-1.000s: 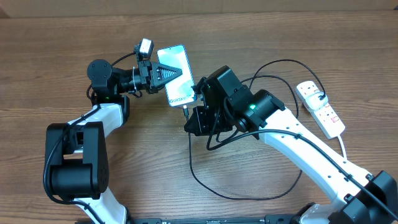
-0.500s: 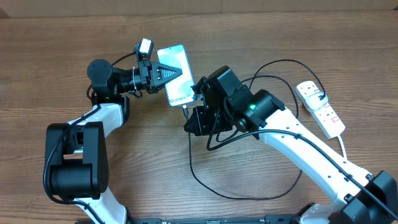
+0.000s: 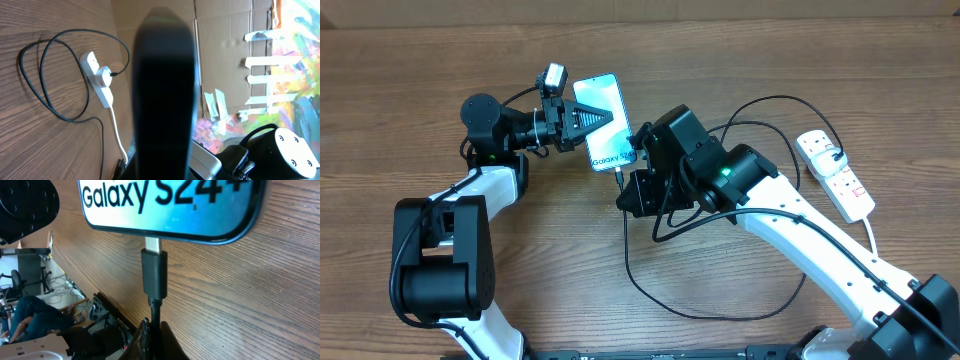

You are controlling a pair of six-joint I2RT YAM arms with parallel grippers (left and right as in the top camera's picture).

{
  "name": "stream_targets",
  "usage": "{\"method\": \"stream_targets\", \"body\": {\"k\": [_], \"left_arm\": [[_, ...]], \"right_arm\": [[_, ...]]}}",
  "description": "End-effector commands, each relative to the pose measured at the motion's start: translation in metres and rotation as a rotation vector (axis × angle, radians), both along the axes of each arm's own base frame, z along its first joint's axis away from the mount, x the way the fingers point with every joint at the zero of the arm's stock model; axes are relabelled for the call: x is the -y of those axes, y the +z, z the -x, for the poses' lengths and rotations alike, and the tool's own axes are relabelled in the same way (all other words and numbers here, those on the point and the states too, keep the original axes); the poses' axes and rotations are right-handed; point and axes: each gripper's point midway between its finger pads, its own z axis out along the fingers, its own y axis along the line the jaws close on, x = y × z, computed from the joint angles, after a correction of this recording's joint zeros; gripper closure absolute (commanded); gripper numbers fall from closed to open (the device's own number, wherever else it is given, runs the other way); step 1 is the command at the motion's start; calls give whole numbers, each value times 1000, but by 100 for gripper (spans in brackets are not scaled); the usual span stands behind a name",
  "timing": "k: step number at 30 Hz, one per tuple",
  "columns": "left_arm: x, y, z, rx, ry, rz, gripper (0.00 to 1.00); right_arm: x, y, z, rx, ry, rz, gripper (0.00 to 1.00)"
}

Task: Plug charger to phone and switch on socket
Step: 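Push the connector up into the phone's port with the right gripper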

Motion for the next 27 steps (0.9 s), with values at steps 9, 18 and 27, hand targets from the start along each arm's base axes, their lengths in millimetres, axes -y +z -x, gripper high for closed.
{"method": "stream_targets", "body": {"k": [9,18,27], "left_arm": [[2,7,-3,63,-5,-5,96],[2,7,-4,77,-1,-6,96],[3,5,-3,51,-7,-6,96]], "right_arm": [[1,0,0,4,3,0,96],[3,-1,2,-5,3,9,96],[1,0,0,5,3,0,96]]}}
